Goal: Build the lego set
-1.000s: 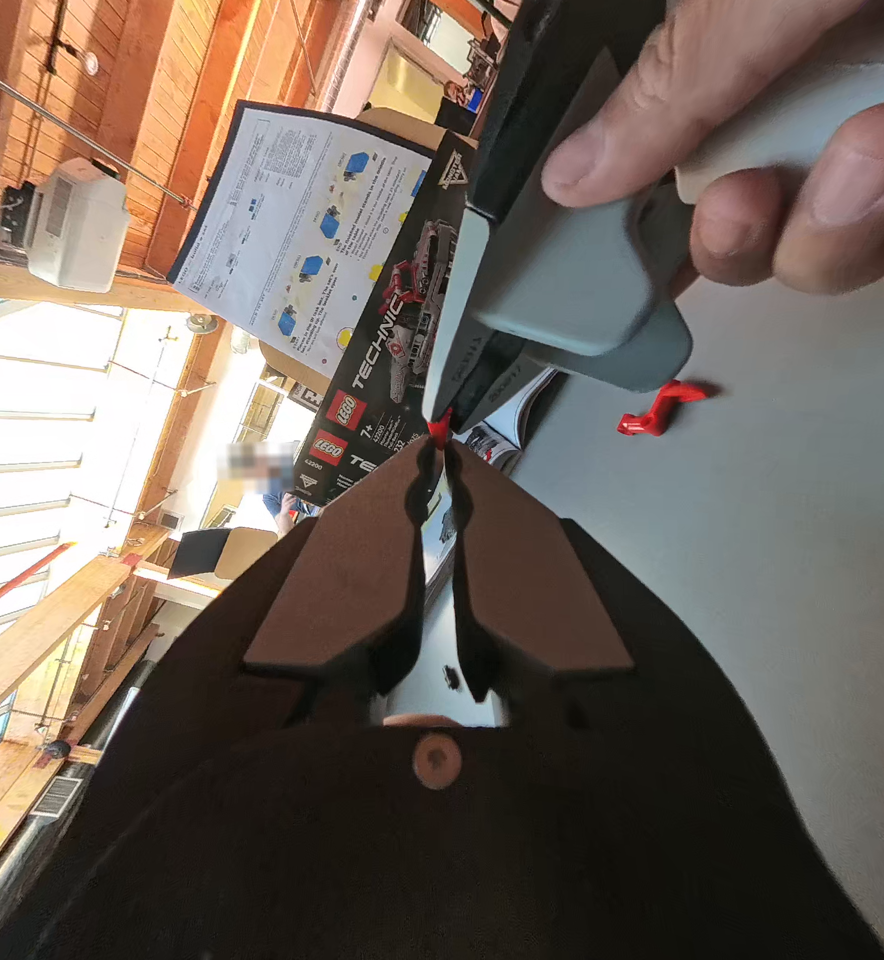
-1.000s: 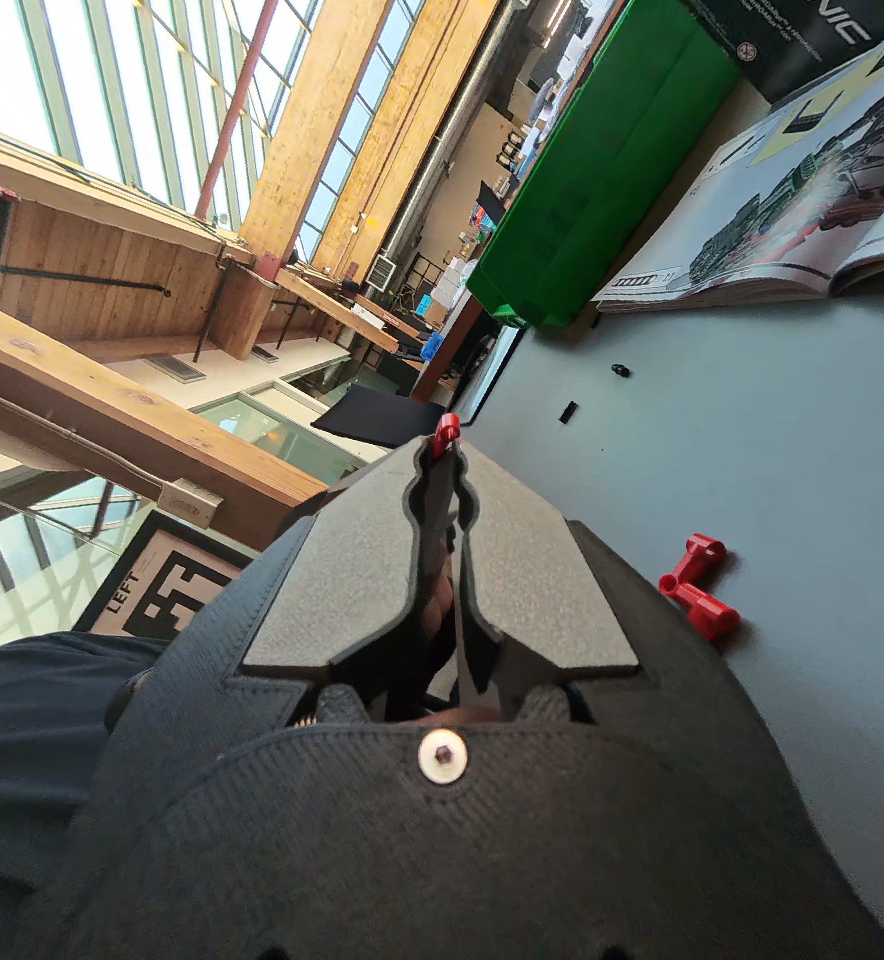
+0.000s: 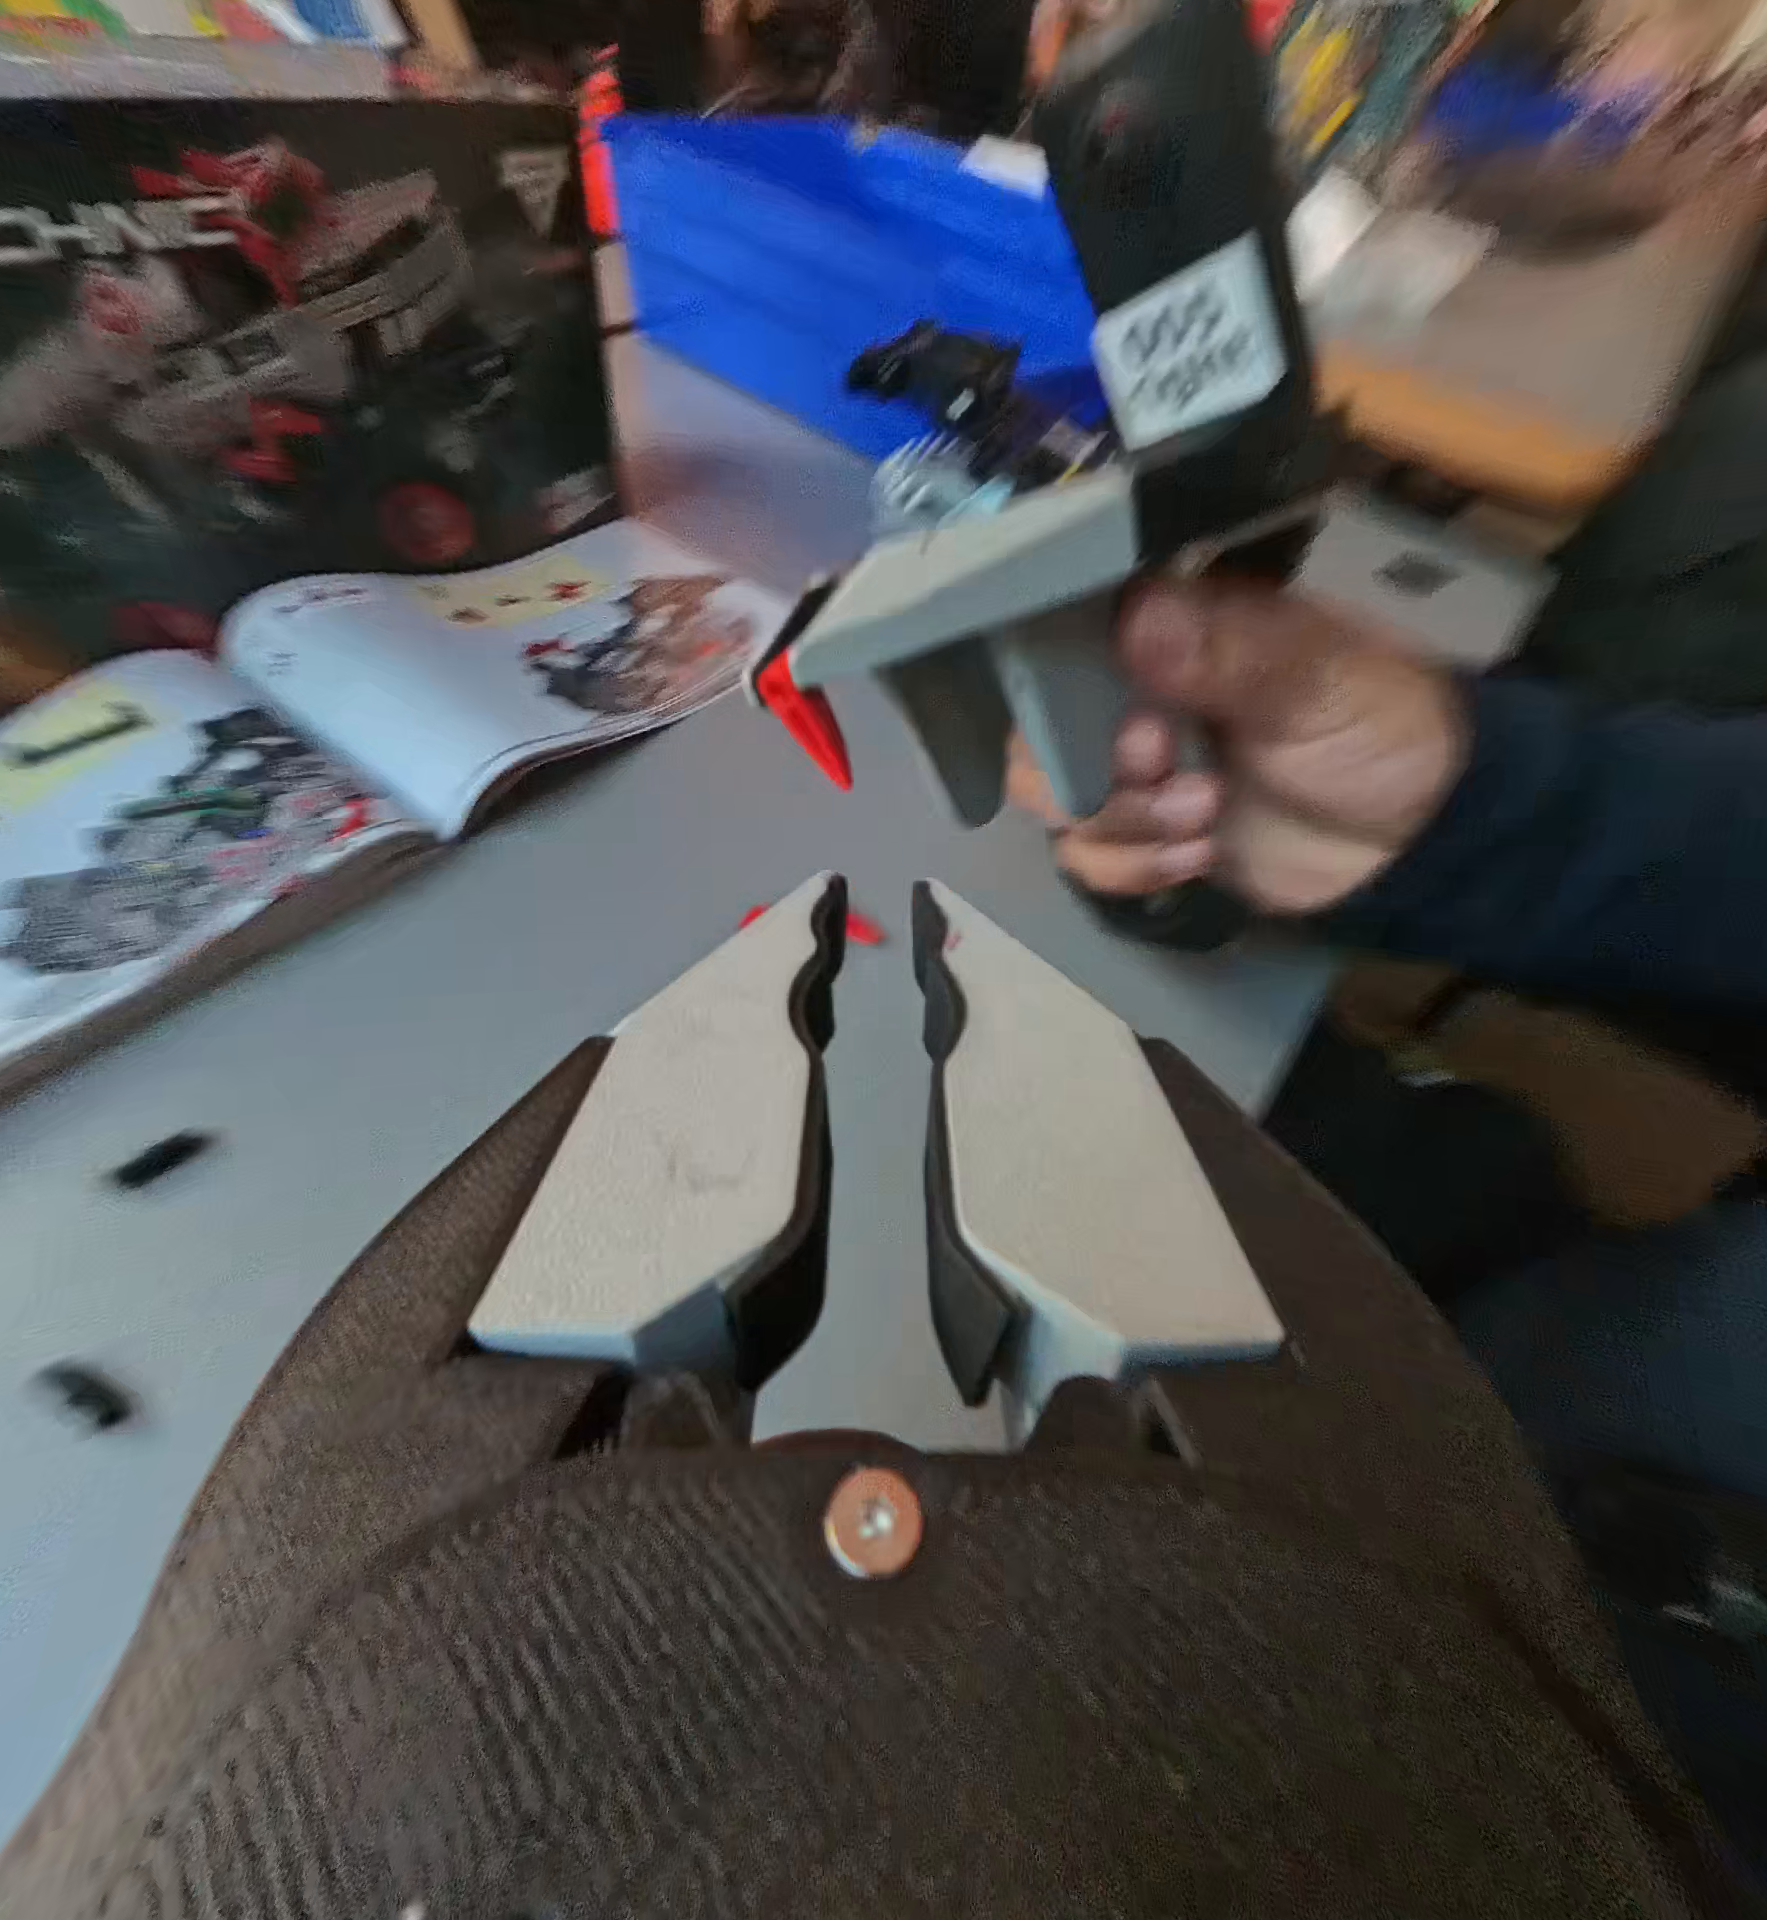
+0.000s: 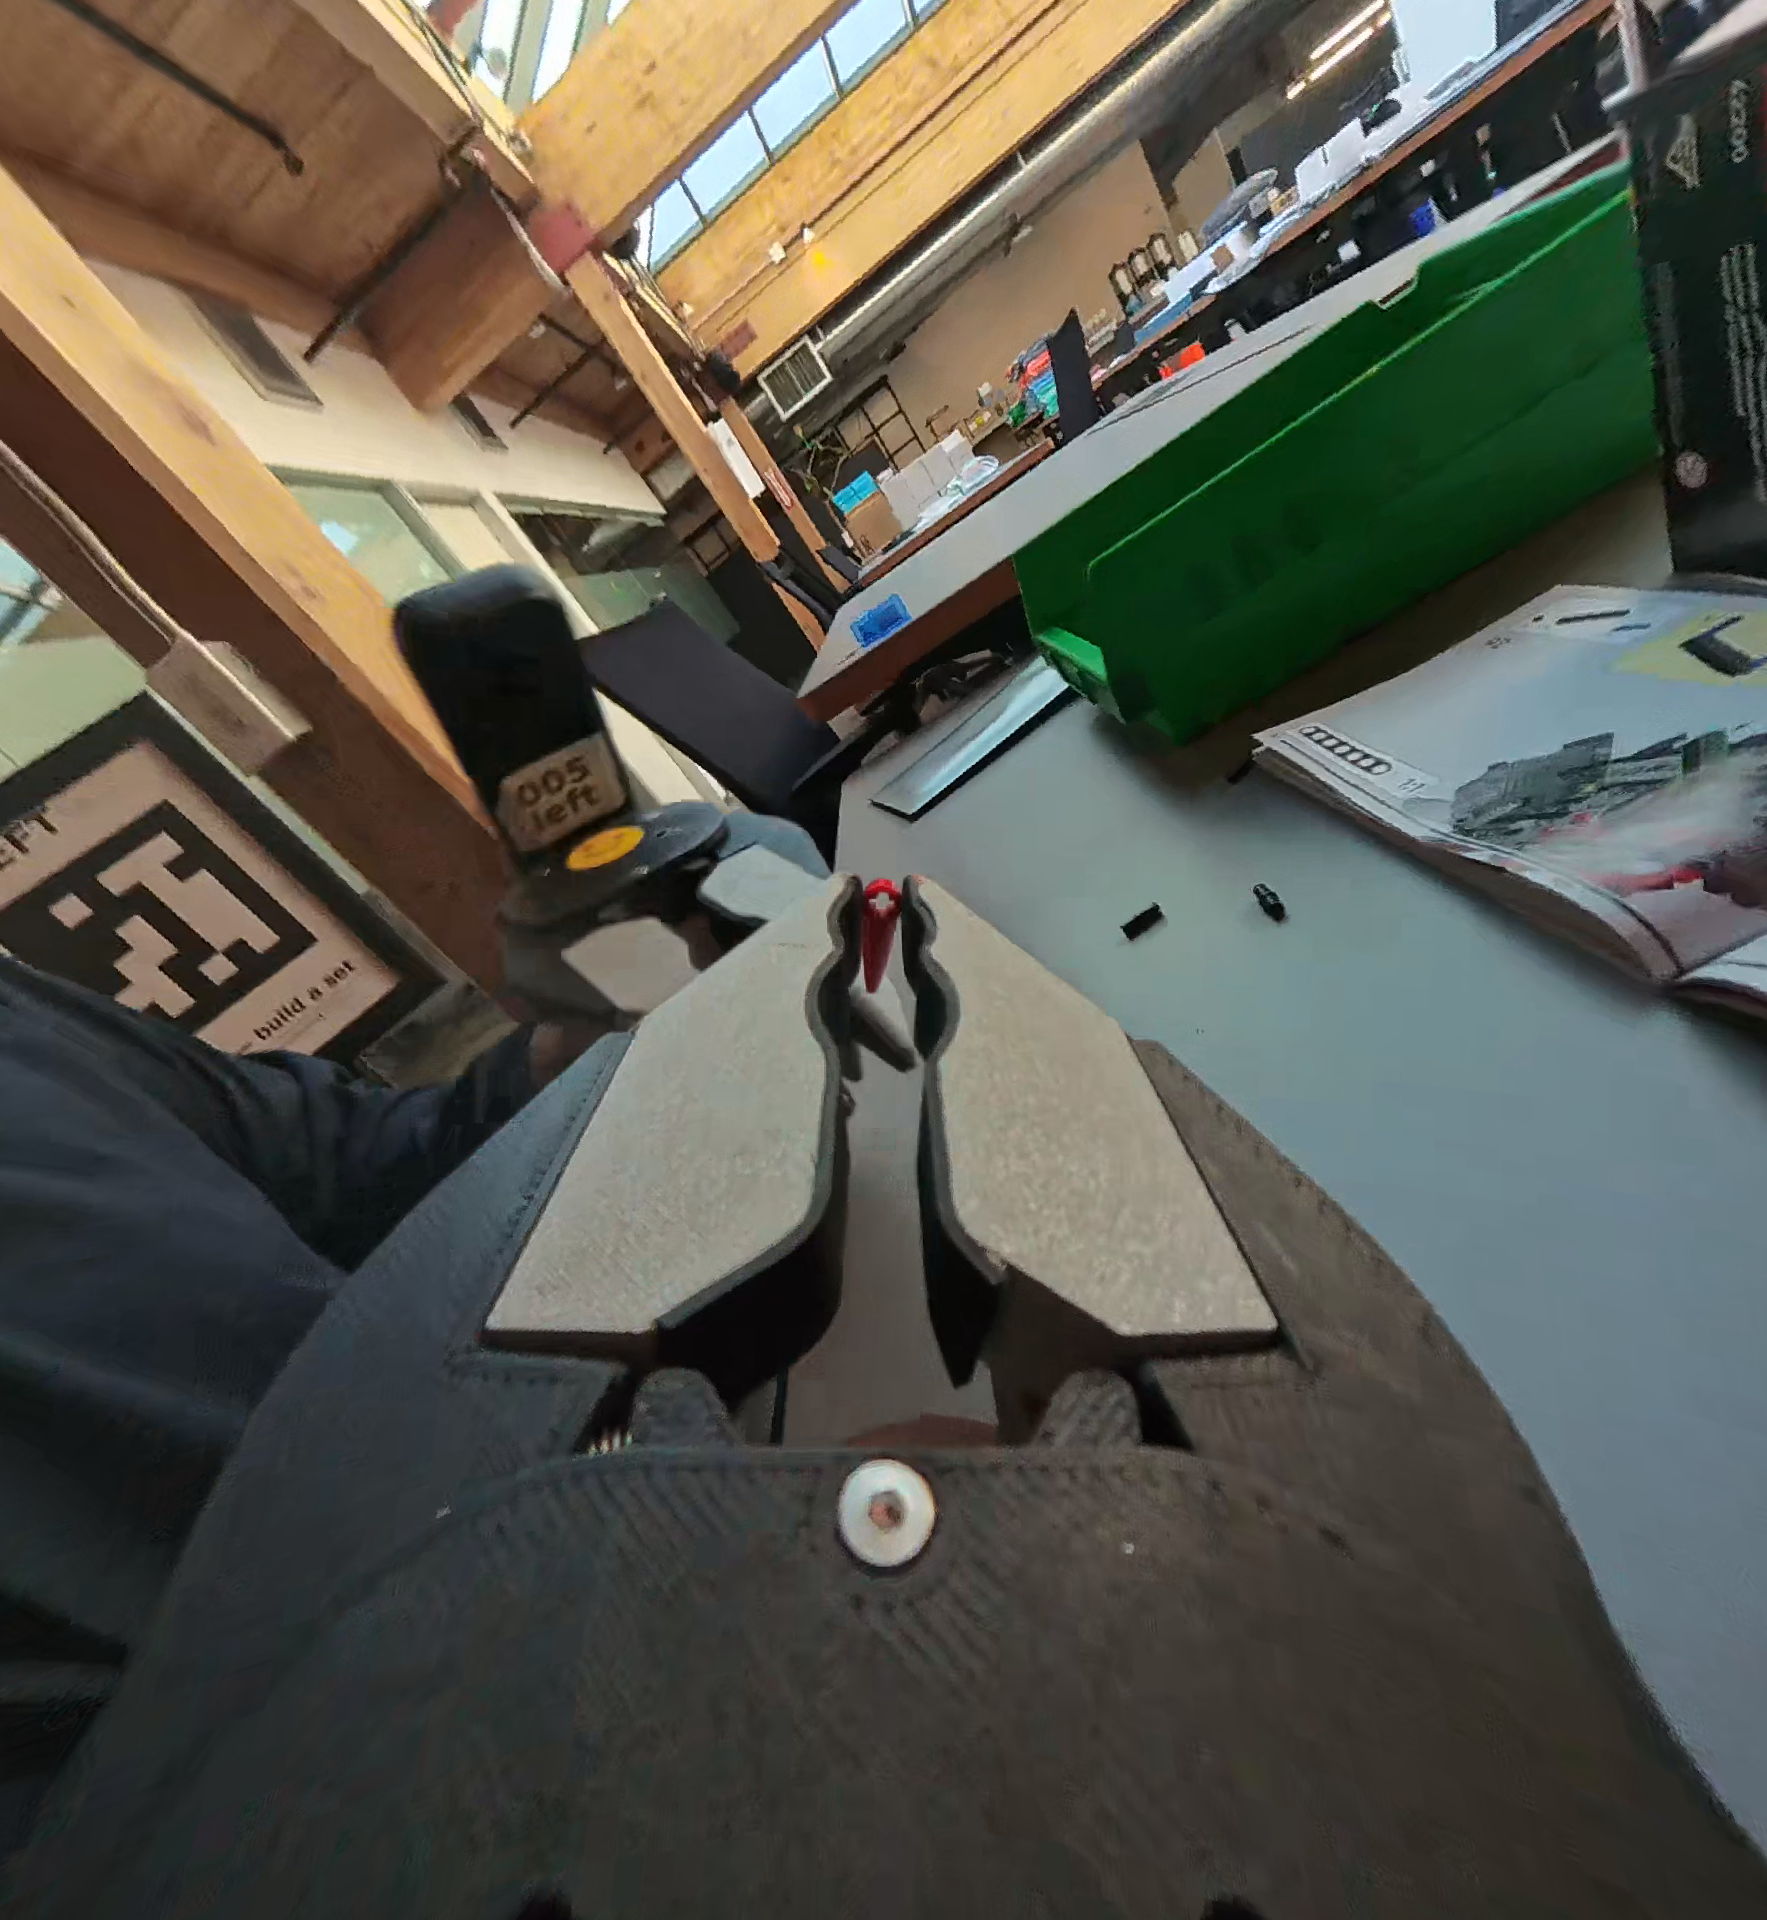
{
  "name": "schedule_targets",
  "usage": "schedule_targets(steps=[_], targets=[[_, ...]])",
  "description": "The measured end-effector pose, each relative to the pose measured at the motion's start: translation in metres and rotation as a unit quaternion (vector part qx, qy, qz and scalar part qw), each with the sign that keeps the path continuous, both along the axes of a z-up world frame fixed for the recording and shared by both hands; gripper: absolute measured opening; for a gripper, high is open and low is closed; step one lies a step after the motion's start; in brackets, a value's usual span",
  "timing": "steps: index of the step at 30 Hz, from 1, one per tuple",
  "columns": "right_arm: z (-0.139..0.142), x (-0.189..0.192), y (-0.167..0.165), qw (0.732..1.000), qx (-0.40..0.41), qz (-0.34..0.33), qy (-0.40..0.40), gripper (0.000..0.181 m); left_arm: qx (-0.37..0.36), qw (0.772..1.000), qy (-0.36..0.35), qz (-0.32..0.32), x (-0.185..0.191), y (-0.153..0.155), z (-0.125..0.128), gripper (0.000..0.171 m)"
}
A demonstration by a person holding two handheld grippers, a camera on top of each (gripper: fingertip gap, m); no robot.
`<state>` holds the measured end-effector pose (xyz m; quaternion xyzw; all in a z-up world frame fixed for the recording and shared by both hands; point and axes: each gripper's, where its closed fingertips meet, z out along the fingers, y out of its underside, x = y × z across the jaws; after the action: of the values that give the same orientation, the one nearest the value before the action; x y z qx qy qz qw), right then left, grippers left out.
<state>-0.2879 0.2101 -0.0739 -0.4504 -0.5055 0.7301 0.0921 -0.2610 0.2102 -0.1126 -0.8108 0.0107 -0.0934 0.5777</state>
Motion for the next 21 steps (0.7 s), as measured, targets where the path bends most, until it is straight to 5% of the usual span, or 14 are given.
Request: schedule_targets(steps=[4,8,12,19,21], targets=[[0.014,0.01,-0.009,0.998,0.021,0.016,0.05,0.003,0.009,0.987,-0.148,-0.06,0.004,-0.005,0.016,0.017],[0.013,0.013,-0.015,0.996,0.06,0.013,0.068,0.003,0.039,0.96,-0.252,-0.115,0.019,-0.006,0.03,0.006],[0.014,0.018,-0.014,0.995,0.063,0.013,0.075,0.003,0.05,0.957,-0.263,-0.115,0.018,-0.006,0.029,0.0],[0.014,0.022,-0.015,0.995,0.057,0.023,0.079,0.003,0.051,0.956,-0.271,-0.104,0.012,-0.006,0.03,0.014],[0.013,0.022,-0.016,0.995,0.056,0.023,0.078,0.003,0.061,0.954,-0.27,-0.11,0.014,-0.008,0.034,0.0]])
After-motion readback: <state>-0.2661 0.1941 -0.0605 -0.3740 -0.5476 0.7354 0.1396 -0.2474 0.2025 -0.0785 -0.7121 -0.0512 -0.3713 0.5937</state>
